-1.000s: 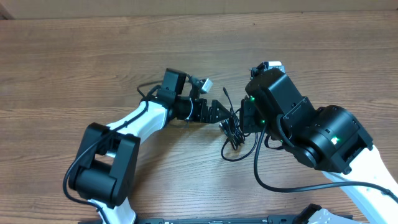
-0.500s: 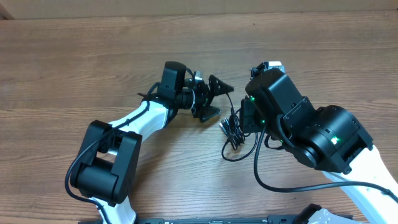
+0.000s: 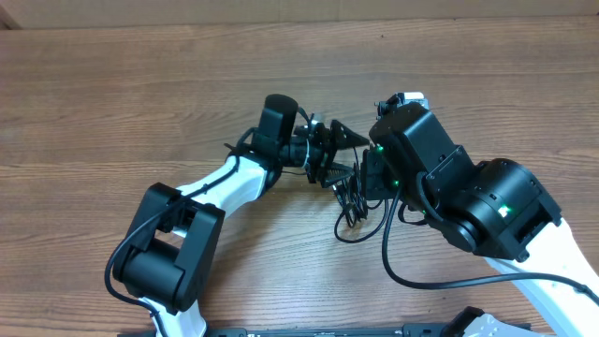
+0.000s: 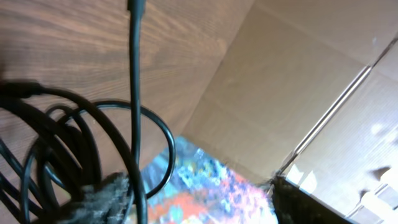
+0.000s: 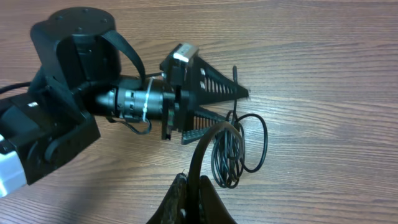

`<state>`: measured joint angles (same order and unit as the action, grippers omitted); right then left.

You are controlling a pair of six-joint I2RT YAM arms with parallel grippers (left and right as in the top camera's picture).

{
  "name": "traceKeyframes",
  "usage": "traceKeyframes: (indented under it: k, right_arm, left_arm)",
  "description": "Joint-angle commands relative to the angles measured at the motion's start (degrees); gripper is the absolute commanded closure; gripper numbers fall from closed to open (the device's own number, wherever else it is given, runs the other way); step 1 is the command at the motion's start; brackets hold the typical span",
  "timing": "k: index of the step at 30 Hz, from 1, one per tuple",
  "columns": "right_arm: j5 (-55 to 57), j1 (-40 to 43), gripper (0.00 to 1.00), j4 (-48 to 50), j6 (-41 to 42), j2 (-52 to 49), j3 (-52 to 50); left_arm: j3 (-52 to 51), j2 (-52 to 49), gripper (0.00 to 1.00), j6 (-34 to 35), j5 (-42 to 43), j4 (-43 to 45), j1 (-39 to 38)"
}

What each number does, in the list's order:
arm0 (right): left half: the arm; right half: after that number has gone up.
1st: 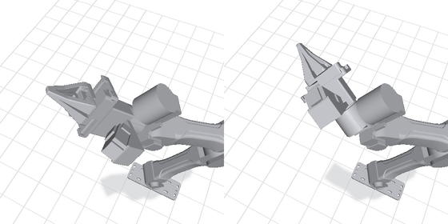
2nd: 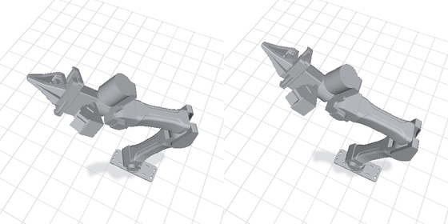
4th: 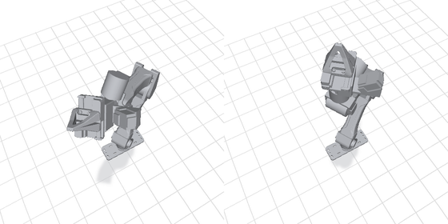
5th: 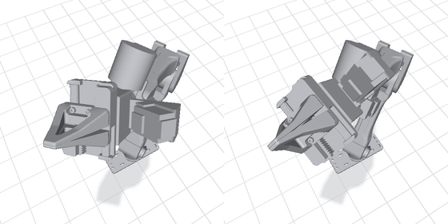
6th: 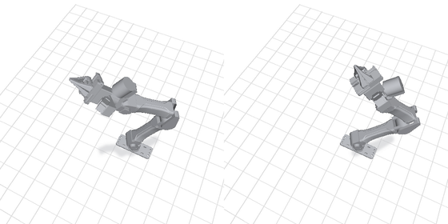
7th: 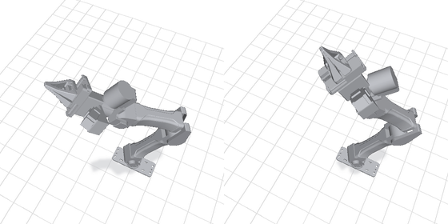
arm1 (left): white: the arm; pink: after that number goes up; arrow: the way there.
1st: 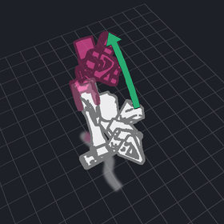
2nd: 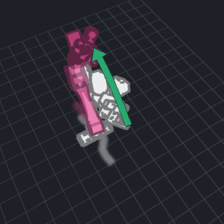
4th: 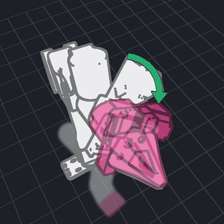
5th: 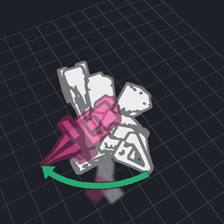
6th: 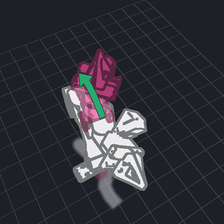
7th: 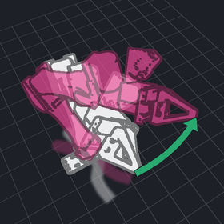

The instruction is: Untangle cables

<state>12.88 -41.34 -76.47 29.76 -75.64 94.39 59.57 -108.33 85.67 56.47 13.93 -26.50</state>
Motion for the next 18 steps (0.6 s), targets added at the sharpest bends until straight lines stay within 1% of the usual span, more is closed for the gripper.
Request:
traceKeyframes:
  k: [1, 3, 5, 6, 7, 9, 11, 14, 17, 18]
  right_arm:
    - [0.6, -0.2, 0.96, 0.2, -0.2, 1.3, 0.6]
    - [0.6, -0.2, 0.97, 0.2, -0.2, 1.3, 0.6]
    - [0.6, -0.2, 0.96, 0.2, -0.2, 1.3, 0.6]
    - [0.6, -0.2, 0.96, 0.2, -0.2, 1.3, 0.6]
    - [0.6, -0.2, 0.96, 0.2, -0.2, 1.3, 0.6]
    - [0.6, -0.2, 0.96, 0.2, -0.2, 1.3, 0.6]
    - [0.6, -0.2, 0.96, 0.2, -0.2, 1.3, 0.6]
    - [0.6, -0.2, 0.96, 0.2, -0.2, 1.3, 0.6]
    - [1.3, -0.2, 0.96, -0.2, -0.2, 1.3, 0.6]
    - [2.2, -0.2, 0.96, -0.6, -0.2, 1.3, 0.5]
  left_arm:
    - [0.5, -0.3, 0.34, -2.5, 1.5, -0.6, -1.2]
    - [0.5, -0.3, 0.35, -5.0, 1.4, -1.7, -1.4]
    - [0.5, -0.3, 0.37, -7.3, 1.4, -4.4, -1.7]
    - [0.5, -0.3, 0.44, -8.6, 1.1, -6.2, -1.7]
    - [0.5, -0.3, 0.59, -9.7, 0.8, -7.7, -1.7]
    - [0.5, -0.3, 0.96, -12.5, -0.3, -12.0, -1.7]
    - [0.5, -0.3, 0.96, -14.7, -1.2, -14.6, -1.6]
    - [0.5, -0.3, 0.96, -18.7, -0.9, -14.4, -1.2]
    - [0.5, -0.3, 0.96, -24.3, 4.0, -8.8, 0.9]
    - [0.5, -0.3, 0.96, -24.9, 6.3, -6.3, 2.0]
